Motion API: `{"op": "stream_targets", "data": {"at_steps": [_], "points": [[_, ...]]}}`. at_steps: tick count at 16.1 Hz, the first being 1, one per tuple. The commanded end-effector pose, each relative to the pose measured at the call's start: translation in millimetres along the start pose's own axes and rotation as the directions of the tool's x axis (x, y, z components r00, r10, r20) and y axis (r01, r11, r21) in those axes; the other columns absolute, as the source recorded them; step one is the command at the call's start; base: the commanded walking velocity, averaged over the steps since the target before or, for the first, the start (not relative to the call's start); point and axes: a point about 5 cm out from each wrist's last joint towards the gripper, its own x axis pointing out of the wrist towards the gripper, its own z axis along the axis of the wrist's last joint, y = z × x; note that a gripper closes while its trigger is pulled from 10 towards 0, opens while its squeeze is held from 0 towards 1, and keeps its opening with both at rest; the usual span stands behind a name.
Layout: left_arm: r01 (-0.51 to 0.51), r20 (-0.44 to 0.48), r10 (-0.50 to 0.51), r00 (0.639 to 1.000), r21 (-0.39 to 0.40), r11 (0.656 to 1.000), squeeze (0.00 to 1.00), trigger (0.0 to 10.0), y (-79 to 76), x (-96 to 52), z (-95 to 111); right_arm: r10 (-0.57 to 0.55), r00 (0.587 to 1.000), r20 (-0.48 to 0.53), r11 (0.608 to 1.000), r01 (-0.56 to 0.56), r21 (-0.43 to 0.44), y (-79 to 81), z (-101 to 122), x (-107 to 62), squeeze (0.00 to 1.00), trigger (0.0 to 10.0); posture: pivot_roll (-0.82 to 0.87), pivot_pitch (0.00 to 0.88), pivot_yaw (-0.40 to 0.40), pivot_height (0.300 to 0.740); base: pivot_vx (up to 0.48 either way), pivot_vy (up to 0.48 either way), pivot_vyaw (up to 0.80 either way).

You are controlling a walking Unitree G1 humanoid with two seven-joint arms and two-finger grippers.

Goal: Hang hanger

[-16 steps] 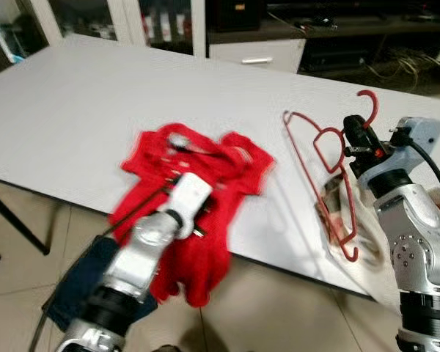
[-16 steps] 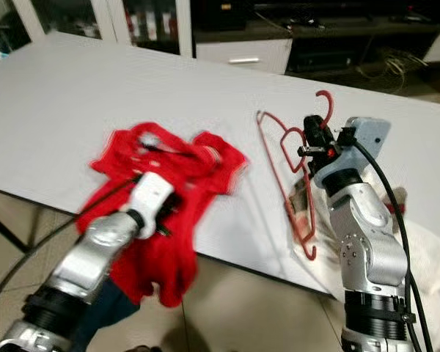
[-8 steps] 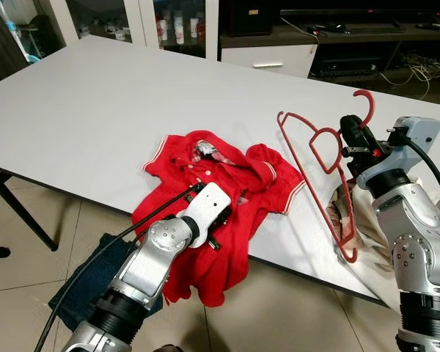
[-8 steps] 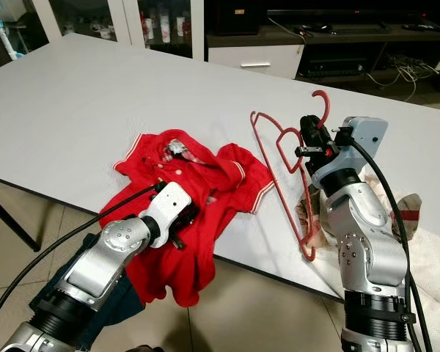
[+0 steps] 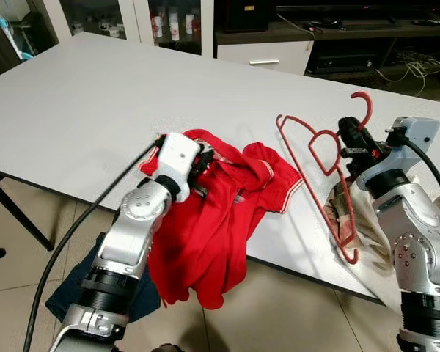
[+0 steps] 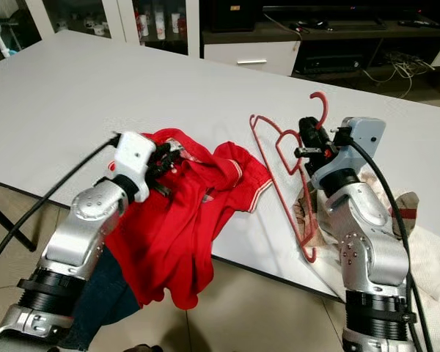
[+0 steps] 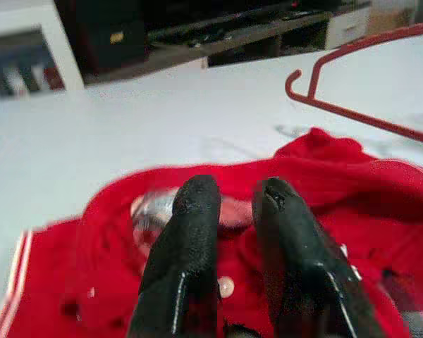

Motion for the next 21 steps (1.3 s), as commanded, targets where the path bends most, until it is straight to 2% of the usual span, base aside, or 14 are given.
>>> {"op": "stream_targets", "data": {"at_steps": [1, 3, 4, 6, 7, 8, 9, 11, 13, 15, 16, 17, 19, 21], "points": [[-0.028, -0.081, 0.024, 0.996, -0.059, 0.998, 0.0, 10.0, 3.8, 0.1, -15, 0.069, 0.998, 0.008, 0.998, -0.069, 0.006, 12.7, 4, 0.2, 0.0, 10.0, 0.03, 0.1, -0.046, 0.74, 0.0, 0.0, 0.0], [-0.094, -0.238, 0.089, 0.967, -0.007, 0.996, 0.0, 10.0, 11.4, -3.3, -46, 0.172, 0.985, -0.011, 0.984, -0.171, 0.056, 29.0, 2, -1.7, 0.0, 10.0, 0.03, 0.099, -0.045, 0.74, 0.0, 0.0, 0.0], [-0.12, -0.256, 0.112, 0.96, -0.013, 0.993, 0.0, 10.0, 14.3, -5.6, -52, 0.261, 0.964, -0.045, 0.964, -0.258, 0.062, 39.4, 2, -4.5, 0.0, 10.0, 0.03, 0.099, -0.043, 0.74, 0.0, 0.0, 0.0], [-0.132, -0.233, 0.125, 0.964, -0.014, 0.991, 0.0, 10.0, 15.6, -5.5, -48, 0.377, 0.92, -0.102, 0.926, -0.373, 0.061, 47.6, 5, -11.8, 0.0, 10.0, 0.03, 0.098, -0.044, 0.74, 0.0, 0.0, 0.0], [-0.13, -0.22, 0.125, 0.967, -0.006, 0.992, 0.0, 10.0, 15.7, -4.0, -45, 0.438, 0.89, -0.128, 0.899, -0.432, 0.078, 48.9, 10, -17.3, 0.0, 10.0, 0.03, 0.098, -0.044, 0.74, 0.0, 0.0, 0.0], [-0.127, -0.222, 0.123, 0.967, -0.004, 0.992, 0.0, 10.0, 15.6, -3.8, -46, 0.455, 0.878, -0.146, 0.89, -0.45, 0.073, 49.0, 10, -19.0, 0.0, 10.0, 0.03, 0.096, -0.045, 0.74, 0.0, 0.0, 0.0], [-0.123, -0.226, 0.122, 0.966, 0.008, 0.992, 0.0, 10.0, 15.5, -3.6, -46, 0.477, 0.858, -0.193, 0.877, -0.479, 0.04, 47.8, 10, -23.1, 0.0, 10.0, 0.03, 0.096, -0.045, 0.74, 0.0, 0.0, 0.0], [-0.13, -0.225, 0.13, 0.966, 0.017, 0.991, 0.0, 10.0, 16.6, -3.9, -47, 0.499, 0.827, -0.259, 0.854, -0.52, -0.016, 39.1, 17, -34.9, 0.0, 10.0, 0.03, 0.093, -0.047, 0.74, 0.0, 0.0, 0.0], [-0.136, -0.227, 0.136, 0.964, 0.017, 0.991, 0.0, 10.0, 17.7, -4.5, -49, 0.529, 0.805, -0.269, 0.834, -0.551, -0.009, 36.6, 25, -41.7, 0.0, 10.0, 0.03, 0.093, -0.047, 0.74, 0.0, 0.0, 0.0], [-0.134, -0.233, 0.135, 0.963, 0.017, 0.991, 0.0, 10.0, 17.5, -4.3, -51, 0.548, 0.765, -0.34, 0.809, -0.588, -0.019, 33.6, 23, -50.4, 0.0, 10.0, 0.02, 0.089, -0.047, 0.74, 0.0, 0.0, 0.0], [-0.132, -0.235, 0.132, 0.963, 0.018, 0.991, 0.0, 10.0, 17.0, -4.1, -51, 0.542, 0.76, -0.358, 0.81, -0.586, -0.019, 32.5, 21, -51.3, 0.0, 10.0, 0.02, 0.089, -0.047, 0.74, 0.0, 0.0, 0.0], [-0.124, -0.238, 0.126, 0.963, 0.021, 0.992, 0.0, 10.0, 15.9, -3.2, -52, 0.494, 0.786, -0.373, 0.833, -0.55, -0.056, 25.3, 23, -48.7, 0.0, 10.0, 0.03, 0.086, -0.043, 0.74, 0.0, 0.0, 0.0], [-0.119, -0.239, 0.121, 0.963, 0.022, 0.993, 0.0, 10.0, 14.9, -2.9, -52, 0.45, 0.843, -0.294, 0.871, -0.486, -0.063, 15.7, 38, -40.5, 0.0, 10.0, 0.03, 0.085, -0.041, 0.74, 0.0, 0.0, 0.0], [-0.115, -0.242, 0.117, 0.963, 0.023, 0.993, 0.0, 10.0, 14.5, -2.8, -52, 0.481, 0.845, -0.235, 0.862, -0.505, -0.048, 15.3, 51, -41.2, 0.0, 10.0, 0.03, 0.083, -0.039, 0.74, 0.0, 0.0, 0.0]]}}
